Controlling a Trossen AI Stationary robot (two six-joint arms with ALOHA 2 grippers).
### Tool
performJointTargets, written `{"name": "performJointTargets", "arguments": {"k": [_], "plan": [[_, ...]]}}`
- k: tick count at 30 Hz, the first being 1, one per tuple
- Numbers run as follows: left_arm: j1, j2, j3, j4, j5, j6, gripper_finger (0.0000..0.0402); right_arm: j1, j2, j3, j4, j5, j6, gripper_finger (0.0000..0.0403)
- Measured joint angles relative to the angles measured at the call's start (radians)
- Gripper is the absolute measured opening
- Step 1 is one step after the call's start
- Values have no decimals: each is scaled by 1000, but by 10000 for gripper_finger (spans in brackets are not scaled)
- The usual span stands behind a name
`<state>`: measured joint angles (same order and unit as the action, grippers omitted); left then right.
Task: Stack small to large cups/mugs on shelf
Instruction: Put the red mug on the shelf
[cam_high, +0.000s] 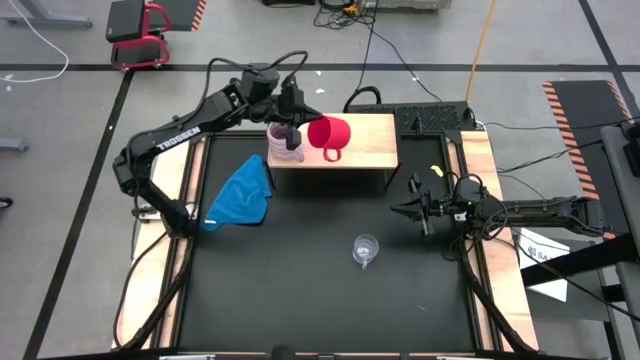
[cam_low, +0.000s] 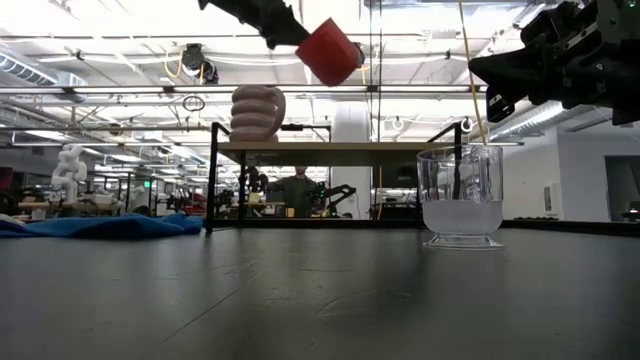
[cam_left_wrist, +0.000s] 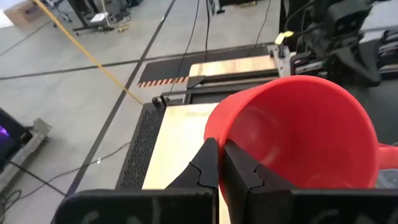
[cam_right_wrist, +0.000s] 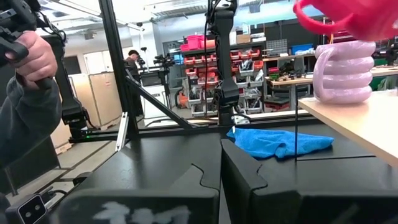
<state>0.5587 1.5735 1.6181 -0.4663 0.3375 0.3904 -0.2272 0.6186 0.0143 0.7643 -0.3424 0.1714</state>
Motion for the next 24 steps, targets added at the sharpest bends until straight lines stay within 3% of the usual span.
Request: {"name": "performJointTargets", "arguments": {"k": [12, 24], "plan": [[37, 50, 140, -70, -2, 8, 3, 0, 0, 0, -6, 0, 0, 0], [46, 192, 342, -361, 21, 98, 3, 0, 0, 0, -6, 0, 0, 0]]}}
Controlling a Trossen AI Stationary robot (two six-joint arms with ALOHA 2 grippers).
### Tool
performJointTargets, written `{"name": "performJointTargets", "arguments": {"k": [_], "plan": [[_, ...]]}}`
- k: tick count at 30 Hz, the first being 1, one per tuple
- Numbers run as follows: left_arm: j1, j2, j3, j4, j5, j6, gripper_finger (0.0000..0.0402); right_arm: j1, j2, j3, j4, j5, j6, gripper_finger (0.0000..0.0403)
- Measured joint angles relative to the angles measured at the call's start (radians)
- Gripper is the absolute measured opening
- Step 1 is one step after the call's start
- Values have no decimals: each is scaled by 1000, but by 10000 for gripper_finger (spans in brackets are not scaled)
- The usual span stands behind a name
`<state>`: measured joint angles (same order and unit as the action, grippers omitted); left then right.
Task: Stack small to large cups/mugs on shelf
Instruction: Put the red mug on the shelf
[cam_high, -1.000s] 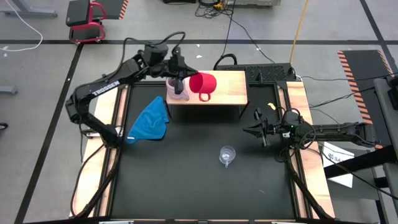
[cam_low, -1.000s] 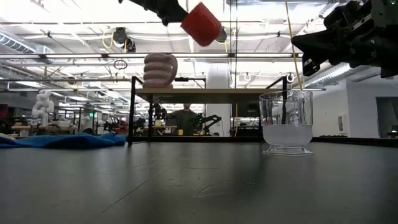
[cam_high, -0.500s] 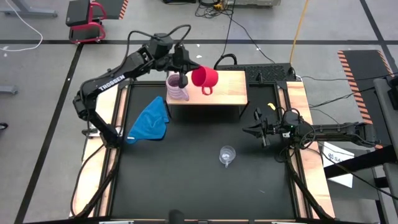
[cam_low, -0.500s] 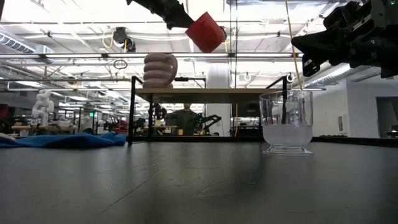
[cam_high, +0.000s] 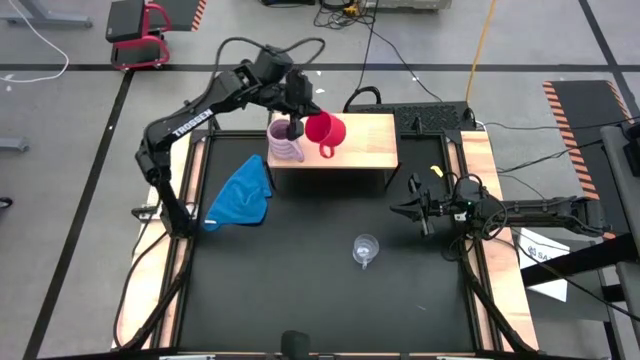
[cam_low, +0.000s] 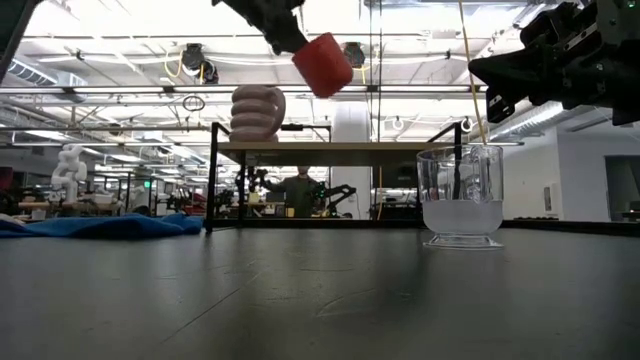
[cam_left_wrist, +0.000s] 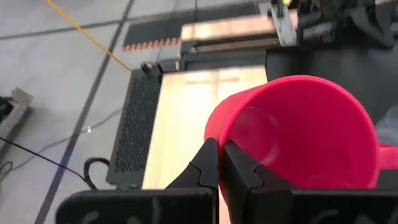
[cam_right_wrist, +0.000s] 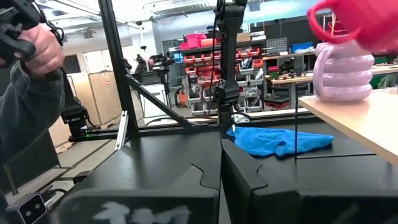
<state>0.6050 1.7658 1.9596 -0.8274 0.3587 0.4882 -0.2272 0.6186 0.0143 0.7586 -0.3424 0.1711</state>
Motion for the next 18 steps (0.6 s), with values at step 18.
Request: {"name": "performJointTargets", "arguments": {"k": [18], "plan": [[-26, 73, 94, -172, -138, 78, 3, 0, 0, 0, 0, 0, -26, 0]]}}
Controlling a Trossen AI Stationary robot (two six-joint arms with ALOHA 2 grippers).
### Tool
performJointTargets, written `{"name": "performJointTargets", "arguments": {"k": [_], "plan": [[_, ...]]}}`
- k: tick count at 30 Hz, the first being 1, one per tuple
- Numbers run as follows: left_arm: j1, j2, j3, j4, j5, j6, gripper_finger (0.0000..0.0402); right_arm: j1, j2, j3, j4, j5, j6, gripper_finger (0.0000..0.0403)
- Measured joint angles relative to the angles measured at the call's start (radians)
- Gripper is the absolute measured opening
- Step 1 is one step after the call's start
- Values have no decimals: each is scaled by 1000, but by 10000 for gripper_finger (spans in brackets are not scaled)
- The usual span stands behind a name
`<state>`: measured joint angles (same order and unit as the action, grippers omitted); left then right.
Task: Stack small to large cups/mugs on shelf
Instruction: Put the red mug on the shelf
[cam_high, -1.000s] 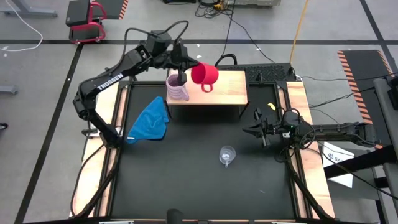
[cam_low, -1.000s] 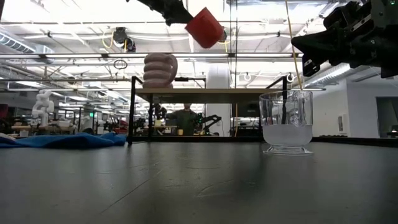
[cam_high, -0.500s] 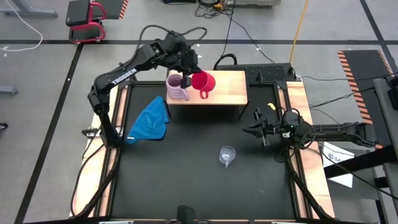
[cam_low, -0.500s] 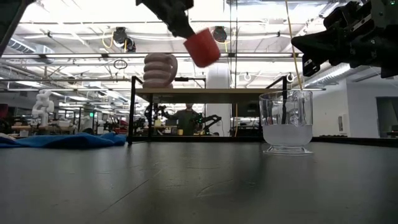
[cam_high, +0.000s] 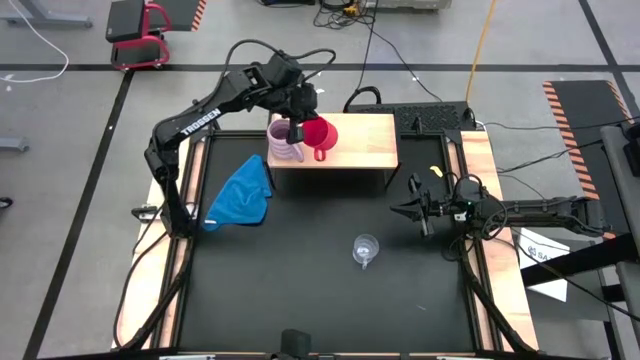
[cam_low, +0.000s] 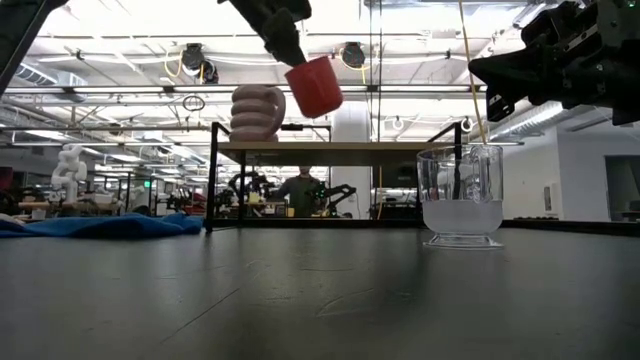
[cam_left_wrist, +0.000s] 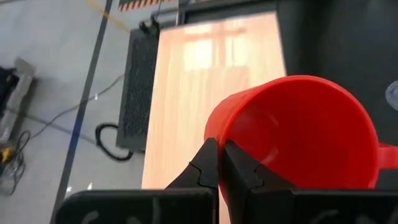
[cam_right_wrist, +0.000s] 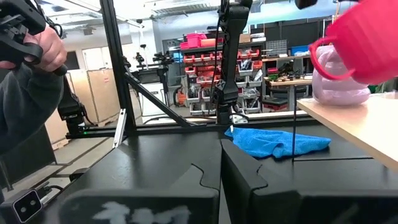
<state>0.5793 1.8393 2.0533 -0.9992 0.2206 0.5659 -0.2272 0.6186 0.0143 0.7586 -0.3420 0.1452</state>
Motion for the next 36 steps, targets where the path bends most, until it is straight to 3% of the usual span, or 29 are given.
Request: {"name": "performJointTargets", "arguments": {"k": [23, 36], "plan": [[-65, 46, -1, -24, -62, 45, 3, 0, 0, 0, 16, 0, 0, 0], [-36, 122, 43, -44, -66, 57, 3, 0, 1, 0, 16, 0, 16, 0]]}}
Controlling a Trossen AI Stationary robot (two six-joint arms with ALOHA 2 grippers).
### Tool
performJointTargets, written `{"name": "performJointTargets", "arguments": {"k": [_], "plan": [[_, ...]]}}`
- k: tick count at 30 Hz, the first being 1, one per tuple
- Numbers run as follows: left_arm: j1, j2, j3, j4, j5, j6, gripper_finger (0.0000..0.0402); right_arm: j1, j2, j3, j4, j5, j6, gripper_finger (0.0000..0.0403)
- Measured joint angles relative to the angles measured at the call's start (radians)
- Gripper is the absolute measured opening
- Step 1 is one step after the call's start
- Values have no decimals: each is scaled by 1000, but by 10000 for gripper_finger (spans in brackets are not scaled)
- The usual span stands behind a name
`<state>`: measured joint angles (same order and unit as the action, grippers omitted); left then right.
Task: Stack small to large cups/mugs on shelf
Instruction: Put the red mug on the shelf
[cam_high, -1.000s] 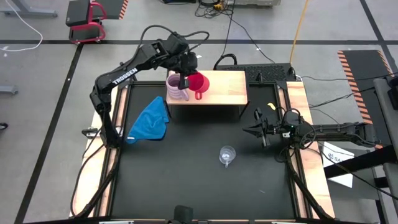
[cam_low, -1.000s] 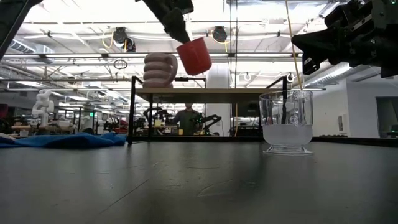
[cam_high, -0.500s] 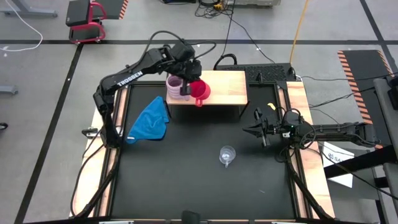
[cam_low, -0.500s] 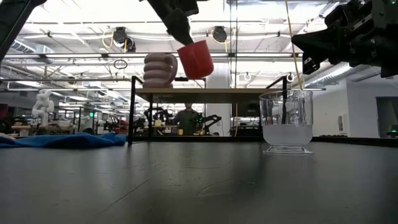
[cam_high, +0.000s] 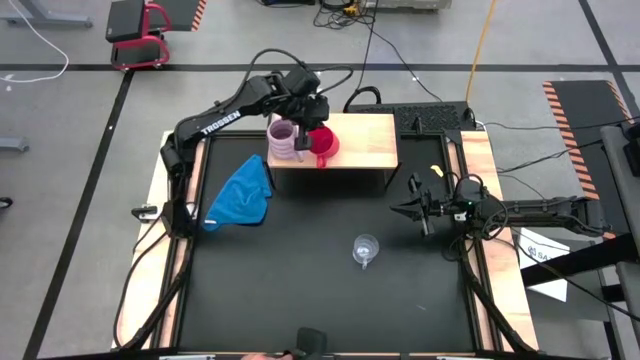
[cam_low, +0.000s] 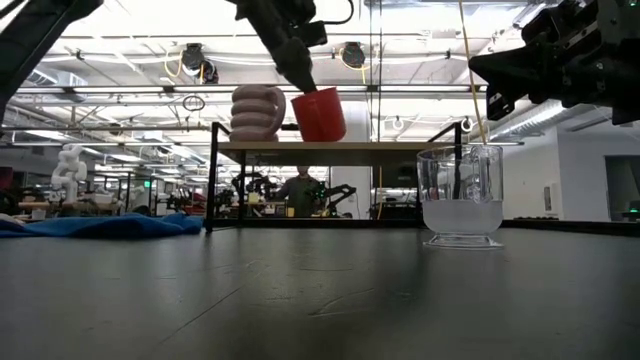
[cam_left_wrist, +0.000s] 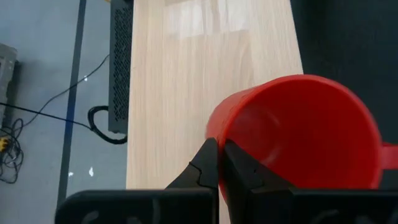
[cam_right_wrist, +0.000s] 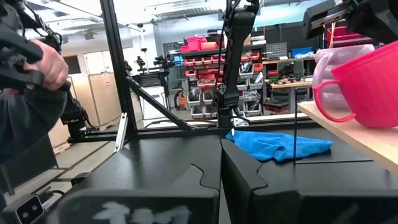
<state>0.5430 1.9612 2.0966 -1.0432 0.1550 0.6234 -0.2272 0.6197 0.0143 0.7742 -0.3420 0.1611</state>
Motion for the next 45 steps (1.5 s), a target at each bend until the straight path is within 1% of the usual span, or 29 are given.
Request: {"name": "performJointTargets", "arguments": {"k": [3, 6, 9, 12, 25, 45], "plan": [[-1, 20, 54, -39, -13, 12, 3, 0, 0, 0, 0, 0, -16, 0], [-3, 58, 134, -112, -66, 16, 3, 0, 0, 0, 0, 0, -19, 0], [-2, 104, 213, -199, -71, 19, 3, 0, 0, 0, 0, 0, -20, 0], [-2, 136, 261, -243, -72, 24, 3, 0, 0, 0, 0, 0, -20, 0], [13, 142, 260, -276, -57, 40, 3, 0, 0, 0, -6, 0, -35, 0], [7, 159, 258, -228, -42, 38, 3, 0, 0, 0, -7, 0, -34, 0]]}}
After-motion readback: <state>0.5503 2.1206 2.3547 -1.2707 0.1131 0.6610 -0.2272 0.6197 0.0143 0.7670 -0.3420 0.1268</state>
